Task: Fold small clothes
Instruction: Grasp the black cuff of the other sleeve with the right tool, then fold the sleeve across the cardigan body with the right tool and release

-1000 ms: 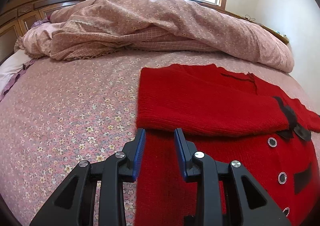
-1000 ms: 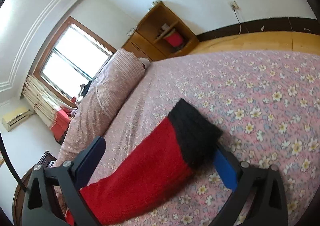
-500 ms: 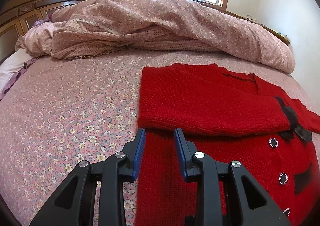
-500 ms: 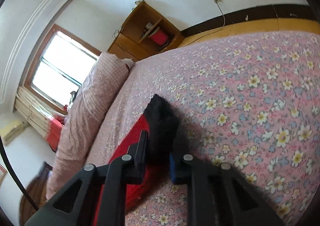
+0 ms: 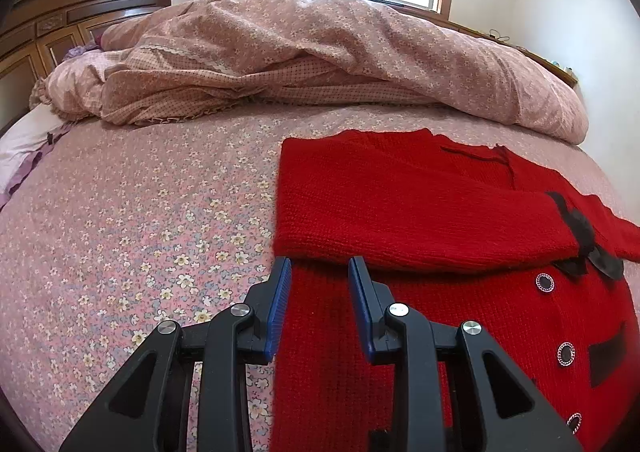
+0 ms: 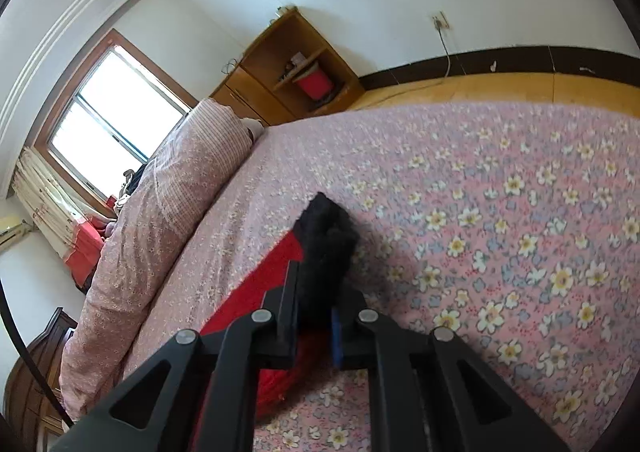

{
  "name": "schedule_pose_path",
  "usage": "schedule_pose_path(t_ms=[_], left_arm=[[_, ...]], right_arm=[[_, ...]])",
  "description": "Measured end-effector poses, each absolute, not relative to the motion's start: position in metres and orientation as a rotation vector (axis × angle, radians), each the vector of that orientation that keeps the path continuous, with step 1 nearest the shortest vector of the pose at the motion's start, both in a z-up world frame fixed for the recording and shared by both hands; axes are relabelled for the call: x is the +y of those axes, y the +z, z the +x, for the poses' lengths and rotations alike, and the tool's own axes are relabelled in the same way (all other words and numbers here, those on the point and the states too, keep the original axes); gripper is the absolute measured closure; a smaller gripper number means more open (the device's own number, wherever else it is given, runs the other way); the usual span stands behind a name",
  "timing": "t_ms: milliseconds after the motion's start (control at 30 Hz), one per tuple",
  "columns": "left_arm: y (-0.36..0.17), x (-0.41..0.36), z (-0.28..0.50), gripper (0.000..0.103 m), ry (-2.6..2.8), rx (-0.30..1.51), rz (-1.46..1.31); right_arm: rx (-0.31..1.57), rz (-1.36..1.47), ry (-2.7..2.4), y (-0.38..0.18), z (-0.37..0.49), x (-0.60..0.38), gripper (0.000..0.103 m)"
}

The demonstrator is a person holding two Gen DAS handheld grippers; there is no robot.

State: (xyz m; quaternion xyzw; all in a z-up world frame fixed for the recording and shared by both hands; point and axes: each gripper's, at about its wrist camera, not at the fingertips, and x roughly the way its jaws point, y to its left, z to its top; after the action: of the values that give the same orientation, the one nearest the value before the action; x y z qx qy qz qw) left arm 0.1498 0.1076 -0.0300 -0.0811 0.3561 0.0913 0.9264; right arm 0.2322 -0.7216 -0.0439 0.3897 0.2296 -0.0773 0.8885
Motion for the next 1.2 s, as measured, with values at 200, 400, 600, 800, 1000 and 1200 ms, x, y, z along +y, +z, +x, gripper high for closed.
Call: schedule_pose_path(t_ms=[200,400,600,800,1000,1200], left_arm=[[-0.029,0.109,0.151,0.080,0.189,0.729,-0.173],[-0.023,0.108,0.150,0.080,0.177,0.719,-0.174],[-0.010,0.110,0.150,0.080,0.150,0.697,-0.187],[0.001,0.115,0.149,0.080,0.134,0.671,-0.207],[0.006,0.118,0.149,0.080,0.121,0.669,-0.220],[0.021,0.124,0.148,0.080,0.084,0.646,-0.234]], right_arm=[[0.425,0.766,-0.117,-0.017,0.241,-0.698,0.092],[0.363,0.704,0.061,0.033,0.260,-0.632,0.092],[0.342,0.597,0.231,0.082,0.269,-0.539,0.092],[0.357,0.442,0.369,0.125,0.279,-0.430,0.092],[0.357,0.368,0.455,0.139,0.278,-0.333,0.092],[0.386,0.421,0.488,0.114,0.280,-0.261,0.092]])
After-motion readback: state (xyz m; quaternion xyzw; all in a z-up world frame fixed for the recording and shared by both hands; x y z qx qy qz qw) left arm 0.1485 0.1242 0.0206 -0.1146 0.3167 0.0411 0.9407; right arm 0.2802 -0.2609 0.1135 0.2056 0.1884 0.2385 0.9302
